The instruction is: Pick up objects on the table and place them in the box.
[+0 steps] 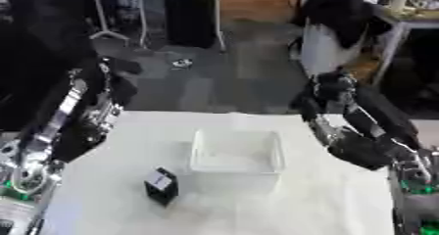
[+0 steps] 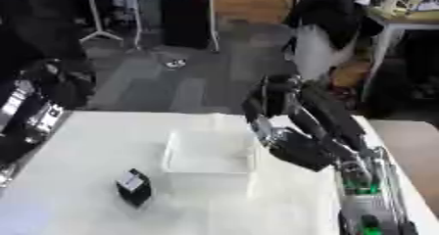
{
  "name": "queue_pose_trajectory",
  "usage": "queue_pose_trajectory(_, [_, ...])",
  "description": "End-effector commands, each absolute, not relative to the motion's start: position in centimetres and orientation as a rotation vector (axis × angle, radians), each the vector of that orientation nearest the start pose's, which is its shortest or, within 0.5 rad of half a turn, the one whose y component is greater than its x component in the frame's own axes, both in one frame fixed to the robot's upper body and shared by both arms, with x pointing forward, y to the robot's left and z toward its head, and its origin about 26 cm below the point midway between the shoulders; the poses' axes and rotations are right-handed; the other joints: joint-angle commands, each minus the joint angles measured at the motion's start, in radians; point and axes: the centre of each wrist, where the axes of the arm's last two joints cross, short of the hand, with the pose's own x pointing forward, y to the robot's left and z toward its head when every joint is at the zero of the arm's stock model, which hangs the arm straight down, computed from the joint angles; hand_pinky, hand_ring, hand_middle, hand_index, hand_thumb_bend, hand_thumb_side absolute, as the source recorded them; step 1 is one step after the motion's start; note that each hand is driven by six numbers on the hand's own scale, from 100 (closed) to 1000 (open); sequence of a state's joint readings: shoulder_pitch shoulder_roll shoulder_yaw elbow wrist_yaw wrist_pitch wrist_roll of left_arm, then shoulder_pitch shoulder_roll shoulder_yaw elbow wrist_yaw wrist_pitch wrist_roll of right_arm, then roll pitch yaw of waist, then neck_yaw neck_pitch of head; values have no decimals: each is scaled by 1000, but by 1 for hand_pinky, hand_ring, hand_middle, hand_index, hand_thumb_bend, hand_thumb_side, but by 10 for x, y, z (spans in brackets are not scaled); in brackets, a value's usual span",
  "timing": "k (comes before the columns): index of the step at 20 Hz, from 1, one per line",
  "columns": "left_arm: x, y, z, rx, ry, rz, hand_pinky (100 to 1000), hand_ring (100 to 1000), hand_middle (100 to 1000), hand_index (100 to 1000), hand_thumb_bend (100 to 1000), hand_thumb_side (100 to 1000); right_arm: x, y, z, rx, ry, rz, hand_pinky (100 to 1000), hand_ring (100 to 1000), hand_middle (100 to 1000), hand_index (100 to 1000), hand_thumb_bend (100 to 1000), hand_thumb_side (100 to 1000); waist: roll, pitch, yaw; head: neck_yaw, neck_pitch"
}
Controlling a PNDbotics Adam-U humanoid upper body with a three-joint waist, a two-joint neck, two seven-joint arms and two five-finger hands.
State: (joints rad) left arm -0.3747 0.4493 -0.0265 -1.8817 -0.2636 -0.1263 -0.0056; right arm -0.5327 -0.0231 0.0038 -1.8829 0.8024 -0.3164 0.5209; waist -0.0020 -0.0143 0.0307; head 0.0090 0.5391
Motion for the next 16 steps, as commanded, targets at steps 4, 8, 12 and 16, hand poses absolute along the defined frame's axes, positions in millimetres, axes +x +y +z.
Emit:
queue_pose_trajectory(4, [322,280,217,553,-2323,-708,435,581,673,796,130,917,331,-184,233,809,3045,-1728,392,413,497,626,100,1000,5,-9,-2,-5,-12])
queue_pose_trajectory(8, [322,280,216,553,-2322,-712,434,581,673,796,129,917,331,-184,234,814,3038,-1732,393,413,497,626,100,1000,5,-6,-2,-14,-8])
queue_pose_trajectory(12, [322,280,216,552,-2320,-715,435,582,676,802,131,919,331,-184,234,813,3035,-1737,393,413,498,626,100,1000,6,-5,-3,-19,-5])
queue_pose_trajectory(16, [322,281,216,555,-2322,-727,441,588,683,810,138,927,331,-184,235,814,3033,-1738,393,413,498,626,100,1000,6,-3,-7,-42,-2])
